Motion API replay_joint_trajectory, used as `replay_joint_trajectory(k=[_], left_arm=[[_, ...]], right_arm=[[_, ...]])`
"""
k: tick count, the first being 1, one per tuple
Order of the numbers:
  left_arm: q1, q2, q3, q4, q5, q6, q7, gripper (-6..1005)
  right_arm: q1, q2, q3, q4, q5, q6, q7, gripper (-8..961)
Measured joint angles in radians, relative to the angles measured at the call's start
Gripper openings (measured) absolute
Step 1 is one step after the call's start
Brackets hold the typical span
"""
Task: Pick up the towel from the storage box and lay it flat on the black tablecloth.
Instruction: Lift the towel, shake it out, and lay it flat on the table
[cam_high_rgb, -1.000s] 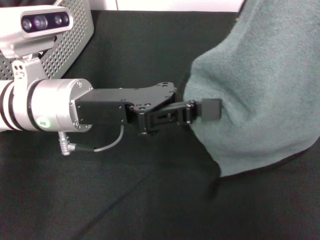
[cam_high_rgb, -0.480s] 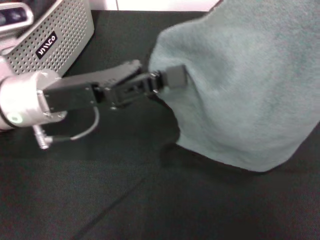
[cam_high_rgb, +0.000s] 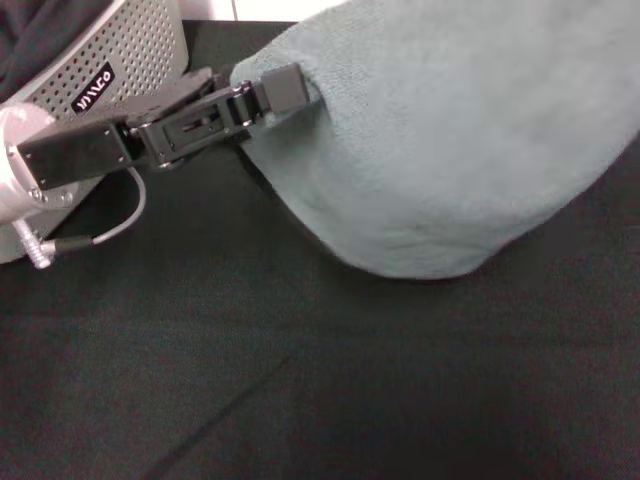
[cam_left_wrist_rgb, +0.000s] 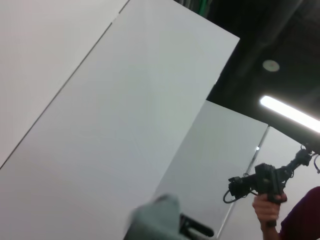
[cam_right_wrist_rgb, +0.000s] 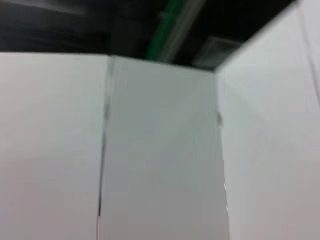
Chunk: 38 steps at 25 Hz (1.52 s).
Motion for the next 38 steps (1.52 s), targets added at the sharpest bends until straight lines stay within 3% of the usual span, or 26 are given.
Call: replay_joint_trajectory(k=[5, 8, 10, 16, 21, 24, 28, 31, 35, 38], left_arm=[[-0.022, 0.009, 0.000, 0.018, 0.000, 0.000, -0.002, 21], [-0.037, 0.021, 0.000, 0.031, -0.001, -0.001, -0.012, 21], [-0.041, 0.030, -0.001, 0.052, -0.007, -0.001, -0.032, 21], [-0.043, 0.065, 0.020, 0.141, -0.029, -0.001, -0.121, 20], [-0.049, 0.107, 0.181, 0.242, -0.018, 0.001, -0.136, 20], [-0.050, 0.125, 0.259, 0.301, -0.015, 0.002, -0.131, 20], [-0.050, 0.144, 0.289, 0.370, -0.014, 0.004, -0.130, 20], [-0.049, 0.172, 0.300, 0.414, -0.014, 0.005, -0.134, 19], [-0.045, 0.213, 0.344, 0.484, -0.016, 0.005, -0.139, 19], [-0.041, 0.224, 0.368, 0.551, -0.020, 0.005, -0.150, 19]], right_arm=[[-0.019, 0.090, -0.002, 0.029, -0.167, 0.095, -0.002, 10], [-0.019, 0.126, -0.002, 0.031, -0.241, 0.128, -0.003, 11], [-0.020, 0.138, -0.002, 0.035, -0.284, 0.144, 0.002, 12], [-0.017, 0.129, -0.004, 0.081, -0.336, 0.188, 0.036, 14], [-0.016, 0.131, -0.005, 0.083, -0.450, 0.210, 0.044, 200], [-0.016, 0.122, -0.005, 0.079, -0.514, 0.221, 0.069, 392], [-0.041, 0.096, -0.004, 0.072, -0.571, 0.238, 0.090, 454], [-0.071, 0.073, 0.006, 0.070, -0.576, 0.249, 0.091, 501], [-0.117, 0.032, 0.068, 0.055, -0.573, 0.233, 0.101, 563], [-0.151, 0.015, 0.119, 0.020, -0.573, 0.199, 0.112, 580]])
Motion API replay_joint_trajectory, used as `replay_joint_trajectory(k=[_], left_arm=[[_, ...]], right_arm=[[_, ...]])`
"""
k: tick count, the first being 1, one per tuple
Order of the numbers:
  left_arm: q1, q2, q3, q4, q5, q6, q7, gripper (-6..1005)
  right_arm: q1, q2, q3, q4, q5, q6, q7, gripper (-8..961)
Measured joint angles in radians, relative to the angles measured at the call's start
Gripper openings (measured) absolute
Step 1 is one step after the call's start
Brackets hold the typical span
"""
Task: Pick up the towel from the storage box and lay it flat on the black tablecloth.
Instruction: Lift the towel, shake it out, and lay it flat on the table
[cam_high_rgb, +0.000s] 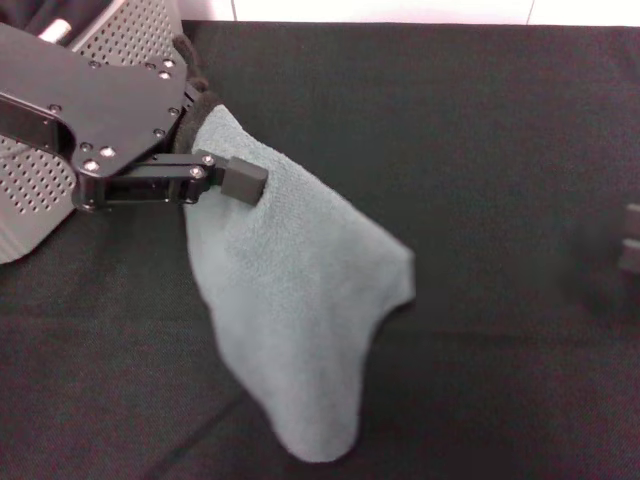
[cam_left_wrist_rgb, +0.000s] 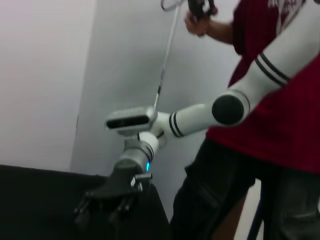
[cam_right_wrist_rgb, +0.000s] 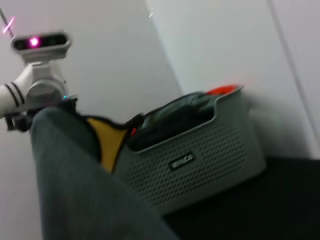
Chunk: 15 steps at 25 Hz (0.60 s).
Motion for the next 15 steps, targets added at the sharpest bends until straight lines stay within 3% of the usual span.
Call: replay_joint_trajectory(k=[6, 11, 15], left_arm=[[0.015, -0.010, 0.030, 0.158, 0.013, 0.000, -0.021, 19], [0.017, -0.029, 0.051, 0.275, 0.051, -0.001, -0.029, 18], [0.008, -0.021, 0.090, 0.296, -0.006, 0.000, -0.034, 18]], right_arm=[[-0.003, 0.023, 0.070, -0.112, 0.001, -0.062, 0.013, 580], [0.088, 0.041, 0.063, -0.127, 0.001, -0.064, -0.006, 579], [0.176, 0.059, 0.048, -0.157, -0.006, -0.067, -0.035, 578]])
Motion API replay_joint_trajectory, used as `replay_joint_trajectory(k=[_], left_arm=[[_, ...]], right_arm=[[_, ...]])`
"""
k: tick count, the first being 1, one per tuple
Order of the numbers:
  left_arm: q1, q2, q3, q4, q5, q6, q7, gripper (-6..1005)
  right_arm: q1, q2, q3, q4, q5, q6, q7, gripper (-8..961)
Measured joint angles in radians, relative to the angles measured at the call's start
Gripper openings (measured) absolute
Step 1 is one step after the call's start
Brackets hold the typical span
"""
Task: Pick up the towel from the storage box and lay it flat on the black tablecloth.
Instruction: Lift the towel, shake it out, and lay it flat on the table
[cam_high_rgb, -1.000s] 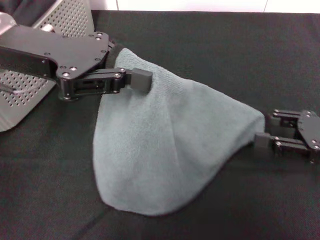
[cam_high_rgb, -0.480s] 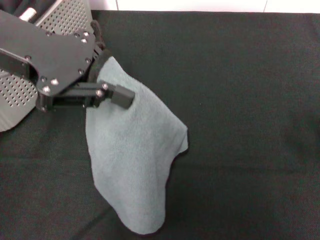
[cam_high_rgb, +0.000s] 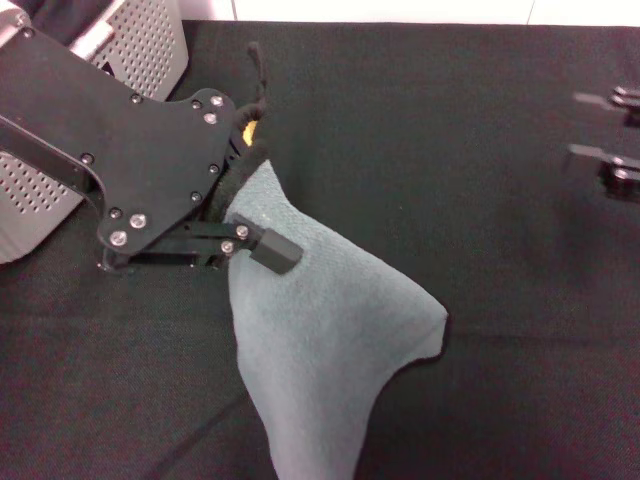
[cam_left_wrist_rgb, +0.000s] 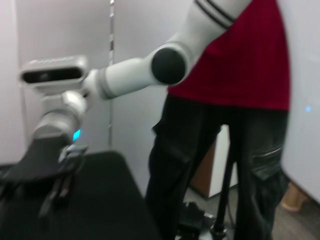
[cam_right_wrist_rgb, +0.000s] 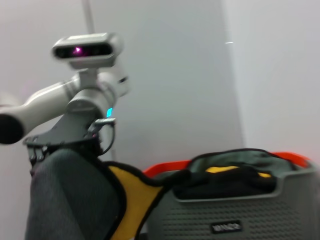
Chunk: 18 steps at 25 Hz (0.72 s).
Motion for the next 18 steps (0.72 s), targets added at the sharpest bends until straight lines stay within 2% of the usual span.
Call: replay_joint_trajectory(k=[2, 4, 8, 11, 13, 18], left_arm=[[-0.001, 0.014, 0.031, 0.015, -0.068, 0.001, 0.001, 18], [-0.001, 0.016, 0.037, 0.023, -0.082, 0.001, 0.002, 18], [-0.002, 0.003, 0.043, 0.066, -0.082, 0.001, 0.000, 18], [-0.004, -0.009, 0.043, 0.087, -0.072, 0.001, -0.001, 18], [-0.005, -0.010, 0.042, 0.090, -0.073, 0.000, -0.001, 17], [-0.008, -0.013, 0.037, 0.092, -0.076, -0.001, -0.001, 17]], right_arm=[[0.050, 0.008, -0.038, -0.029, -0.006, -0.001, -0.001, 578], [0.070, 0.010, -0.054, -0.035, -0.006, 0.000, -0.002, 578], [0.134, 0.017, -0.121, -0.041, -0.007, 0.017, -0.007, 577], [0.171, 0.035, -0.182, -0.041, -0.007, 0.039, -0.024, 576], [0.192, 0.056, -0.220, -0.047, -0.007, 0.050, -0.047, 576], [0.220, 0.084, -0.274, -0.067, -0.007, 0.045, -0.063, 575]])
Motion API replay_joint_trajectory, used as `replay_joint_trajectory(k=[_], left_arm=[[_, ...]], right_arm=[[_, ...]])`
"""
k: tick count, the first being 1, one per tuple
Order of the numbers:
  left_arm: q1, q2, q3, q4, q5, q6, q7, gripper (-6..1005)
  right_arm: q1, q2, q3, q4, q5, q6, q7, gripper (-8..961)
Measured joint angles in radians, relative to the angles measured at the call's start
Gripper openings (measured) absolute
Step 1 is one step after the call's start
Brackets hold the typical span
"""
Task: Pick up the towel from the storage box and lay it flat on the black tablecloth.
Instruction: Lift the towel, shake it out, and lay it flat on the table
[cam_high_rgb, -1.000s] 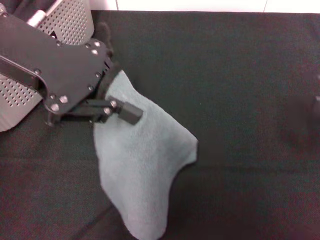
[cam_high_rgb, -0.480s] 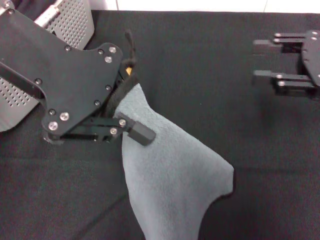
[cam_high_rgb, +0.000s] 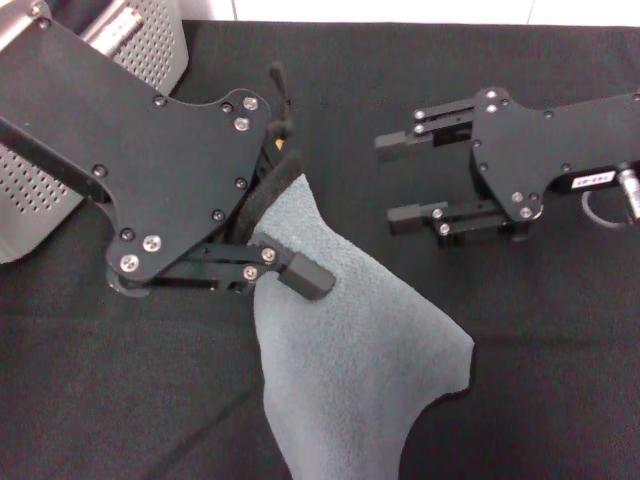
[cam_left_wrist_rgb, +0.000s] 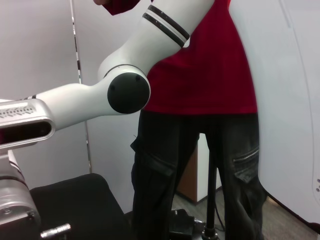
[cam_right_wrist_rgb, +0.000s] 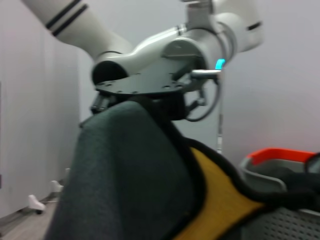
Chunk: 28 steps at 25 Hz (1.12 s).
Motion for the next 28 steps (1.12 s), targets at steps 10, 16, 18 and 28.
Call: replay_joint_trajectory(k=[10, 16, 18, 28], left_arm=[[-0.022, -0.016, 0.006, -0.010, 0.045, -0.001, 0.000, 18], [-0.025, -0.020, 0.013, -0.013, 0.049, 0.000, 0.000, 18], [-0.028, -0.021, 0.021, -0.015, 0.044, 0.000, -0.001, 18], [-0.062, -0.031, 0.061, -0.016, 0.029, 0.001, -0.016, 17]], right_arm=[[0.052, 0.009, -0.026, -0.020, 0.013, -0.089, -0.013, 569], [0.085, 0.009, -0.027, -0.027, 0.014, -0.121, -0.027, 563], [0.092, 0.009, -0.027, -0.033, 0.012, -0.122, -0.031, 561], [0.117, 0.002, -0.067, -0.047, 0.004, -0.118, -0.054, 551]])
